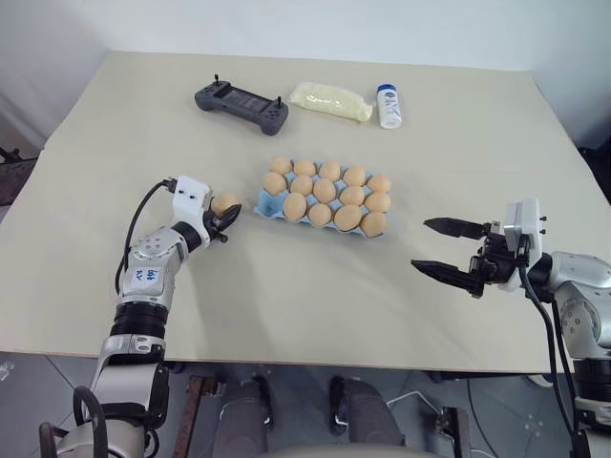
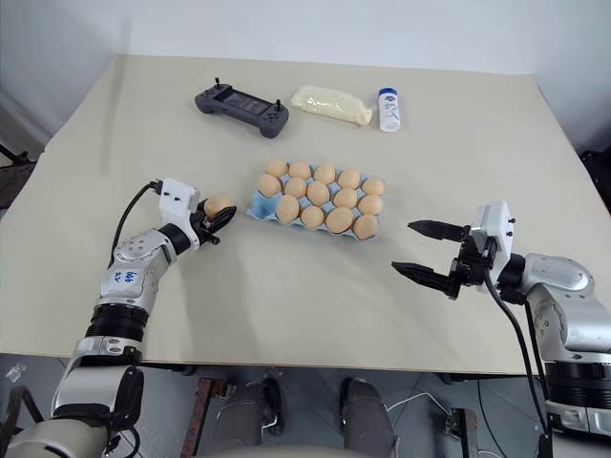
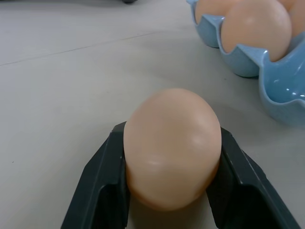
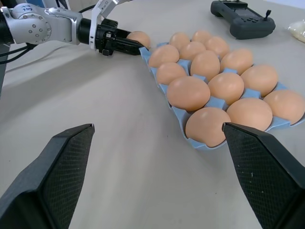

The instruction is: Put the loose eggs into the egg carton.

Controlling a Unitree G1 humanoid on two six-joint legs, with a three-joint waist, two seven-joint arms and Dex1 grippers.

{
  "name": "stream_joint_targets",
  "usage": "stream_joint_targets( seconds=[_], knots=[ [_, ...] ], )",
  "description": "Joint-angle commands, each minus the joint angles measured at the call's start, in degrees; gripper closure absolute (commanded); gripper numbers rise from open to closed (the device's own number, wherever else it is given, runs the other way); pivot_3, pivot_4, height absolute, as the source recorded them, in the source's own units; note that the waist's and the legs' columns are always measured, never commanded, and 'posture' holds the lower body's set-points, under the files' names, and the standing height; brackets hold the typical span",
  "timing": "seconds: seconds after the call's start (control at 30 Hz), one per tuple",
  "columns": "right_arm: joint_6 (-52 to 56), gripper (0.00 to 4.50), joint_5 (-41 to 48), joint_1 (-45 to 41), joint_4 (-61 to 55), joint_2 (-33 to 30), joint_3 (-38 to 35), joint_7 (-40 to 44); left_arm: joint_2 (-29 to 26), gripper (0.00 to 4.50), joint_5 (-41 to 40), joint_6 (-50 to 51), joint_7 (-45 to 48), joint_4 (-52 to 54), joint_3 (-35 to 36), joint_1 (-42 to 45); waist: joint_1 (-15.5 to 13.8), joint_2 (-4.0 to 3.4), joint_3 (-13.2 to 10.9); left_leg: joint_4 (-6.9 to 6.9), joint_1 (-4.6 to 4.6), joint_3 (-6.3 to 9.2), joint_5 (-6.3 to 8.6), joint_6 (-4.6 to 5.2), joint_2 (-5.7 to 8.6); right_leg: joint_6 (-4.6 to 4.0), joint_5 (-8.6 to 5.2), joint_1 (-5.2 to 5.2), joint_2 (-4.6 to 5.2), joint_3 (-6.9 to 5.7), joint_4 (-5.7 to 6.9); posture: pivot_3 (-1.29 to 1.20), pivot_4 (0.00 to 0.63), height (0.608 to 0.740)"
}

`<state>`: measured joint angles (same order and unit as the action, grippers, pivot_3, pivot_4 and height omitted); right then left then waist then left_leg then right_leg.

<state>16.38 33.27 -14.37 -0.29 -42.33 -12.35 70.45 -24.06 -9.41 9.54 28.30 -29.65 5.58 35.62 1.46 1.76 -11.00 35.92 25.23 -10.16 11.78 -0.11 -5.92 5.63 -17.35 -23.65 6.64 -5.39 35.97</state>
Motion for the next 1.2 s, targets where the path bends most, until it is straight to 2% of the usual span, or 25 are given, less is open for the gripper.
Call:
stream_joint_targets(
  seconds=[0.03,0.17,0.33,0.53,0.83,0.97,1.1,1.13,1.2],
  knots=[
    [-0.7,0.0,1.4,0.7,-1.9,-0.4,-2.2,0.0,-0.9,2.89,-1.2,-1.1,2.2,5.1,0.5,3.7,0.0,0.0,0.0,0.01,0.02,0.01,0.0,0.0,0.0,0.0,0.0,0.0,0.0,-0.02,0.0,0.0,0.15,0.74],
    [-0.8,0.0,1.5,1.1,-2.2,-0.3,-2.4,-0.4,0.8,2.89,-4.5,-3.1,7.5,8.9,0.1,5.7,-0.2,0.0,0.0,0.06,0.08,0.01,0.0,0.0,0.01,0.0,0.0,0.01,0.01,-0.06,0.0,0.0,0.15,0.74],
    [-1.3,0.0,1.6,1.8,-2.9,0.3,-2.6,-1.0,2.5,2.89,-4.6,0.5,10.1,10.7,-2.8,6.9,-0.2,0.0,0.0,0.07,0.05,0.0,-0.04,0.05,0.02,0.02,0.01,0.05,0.0,-0.09,0.01,0.0,0.15,0.74],
    [-1.6,0.0,2.0,3.1,-4.0,0.6,-3.2,-1.9,3.6,2.89,-2.6,2.7,9.2,11.1,-5.2,5.5,0.1,0.0,0.0,0.12,0.05,0.01,-0.07,0.08,0.0,0.02,0.01,0.04,-0.02,-0.1,0.05,0.0,0.15,0.74],
    [-2.1,0.0,2.2,3.5,-3.8,0.8,-3.3,-2.6,2.8,2.89,-1.2,5.9,6.2,13.1,-5.2,4.8,0.0,0.0,0.0,0.13,0.04,0.08,-0.07,0.09,0.01,0.02,0.01,0.06,0.0,-0.09,0.06,0.0,0.15,0.74],
    [-2.2,0.0,1.9,2.9,-3.1,0.8,-2.9,-2.6,0.7,1.55,0.7,8.9,7.0,13.2,-6.9,4.8,0.0,0.0,0.0,0.11,0.03,0.08,-0.08,0.09,0.0,0.01,0.0,0.05,-0.02,-0.09,0.07,0.0,0.15,0.74],
    [-2.6,0.0,2.0,2.0,-2.5,1.0,-2.6,-2.3,0.9,0.26,-0.2,9.1,6.9,14.1,-5.8,4.9,0.0,0.0,0.0,0.13,0.03,0.08,-0.08,0.09,0.01,0.02,0.01,0.06,0.0,-0.09,0.08,0.0,0.15,0.74],
    [-2.7,0.0,2.1,1.8,-2.3,1.1,-2.7,-2.1,1.3,0.04,-0.6,8.5,5.9,13.9,-4.8,5.4,0.0,0.0,0.0,0.15,0.04,0.08,-0.08,0.09,0.01,0.02,0.01,0.06,0.0,-0.09,0.08,0.0,0.15,0.74],
    [-3.0,0.0,2.0,1.4,-2.0,1.4,-2.7,-2.0,2.0,0.04,-1.7,7.5,4.5,13.4,-2.7,6.3,0.0,0.0,0.0,0.15,0.04,0.09,-0.07,0.09,0.01,0.02,0.01,0.06,0.01,-0.09,0.08,0.0,0.15,0.74]
  ],
)
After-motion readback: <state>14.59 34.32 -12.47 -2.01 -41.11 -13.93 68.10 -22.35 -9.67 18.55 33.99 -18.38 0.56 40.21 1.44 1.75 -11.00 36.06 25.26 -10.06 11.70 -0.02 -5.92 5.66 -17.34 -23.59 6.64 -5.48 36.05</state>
